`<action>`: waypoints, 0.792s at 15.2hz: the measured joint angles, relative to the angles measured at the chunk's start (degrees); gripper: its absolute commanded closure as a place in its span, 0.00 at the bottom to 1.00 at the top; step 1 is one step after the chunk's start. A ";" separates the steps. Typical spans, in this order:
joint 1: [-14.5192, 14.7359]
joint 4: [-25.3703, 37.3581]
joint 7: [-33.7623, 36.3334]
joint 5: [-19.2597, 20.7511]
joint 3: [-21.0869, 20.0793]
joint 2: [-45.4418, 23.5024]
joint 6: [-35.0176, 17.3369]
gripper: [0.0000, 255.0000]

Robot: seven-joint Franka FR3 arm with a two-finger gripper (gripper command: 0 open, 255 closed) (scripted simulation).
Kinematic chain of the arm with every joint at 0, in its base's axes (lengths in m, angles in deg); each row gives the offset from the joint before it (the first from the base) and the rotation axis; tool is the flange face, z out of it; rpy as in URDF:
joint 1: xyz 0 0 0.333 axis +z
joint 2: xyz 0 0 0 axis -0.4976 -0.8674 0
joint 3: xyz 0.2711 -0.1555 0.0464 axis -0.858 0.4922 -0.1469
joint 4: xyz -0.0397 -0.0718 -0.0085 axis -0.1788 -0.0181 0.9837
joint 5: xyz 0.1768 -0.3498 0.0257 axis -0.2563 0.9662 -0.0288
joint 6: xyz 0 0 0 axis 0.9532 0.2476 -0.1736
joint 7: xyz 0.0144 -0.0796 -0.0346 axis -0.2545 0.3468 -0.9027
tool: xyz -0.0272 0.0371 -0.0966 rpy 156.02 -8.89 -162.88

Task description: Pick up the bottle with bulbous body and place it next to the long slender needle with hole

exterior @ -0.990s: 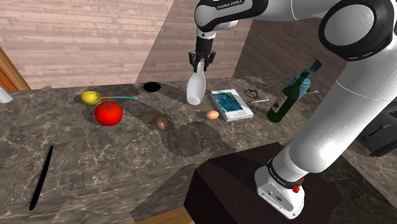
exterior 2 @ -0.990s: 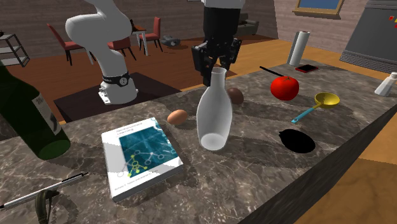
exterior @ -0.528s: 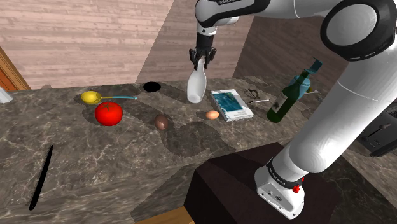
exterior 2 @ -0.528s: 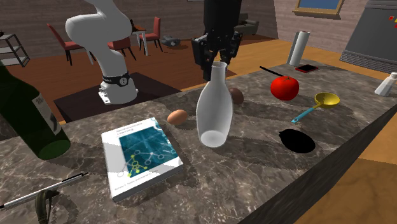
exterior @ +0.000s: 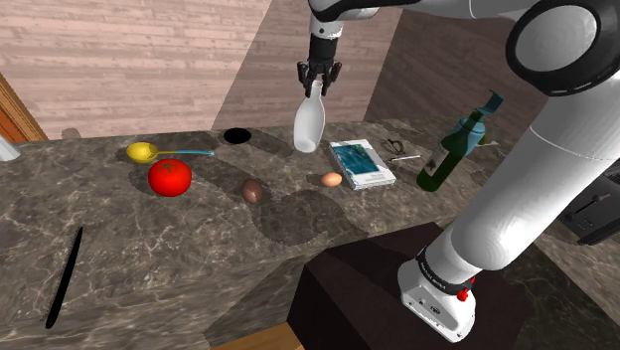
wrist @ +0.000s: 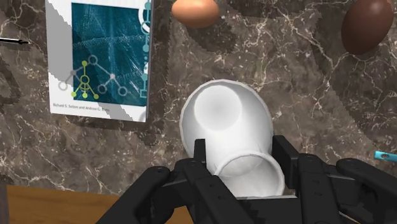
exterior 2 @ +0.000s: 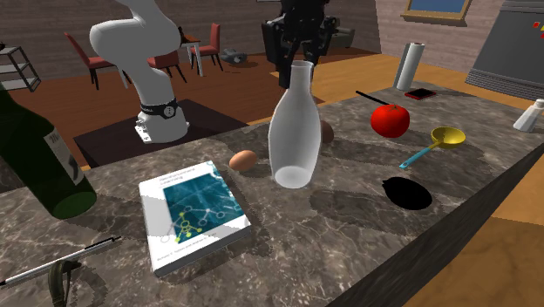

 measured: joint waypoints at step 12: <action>4.64 -2.67 8.60 -0.37 -4.10 4.95 2.18 1.00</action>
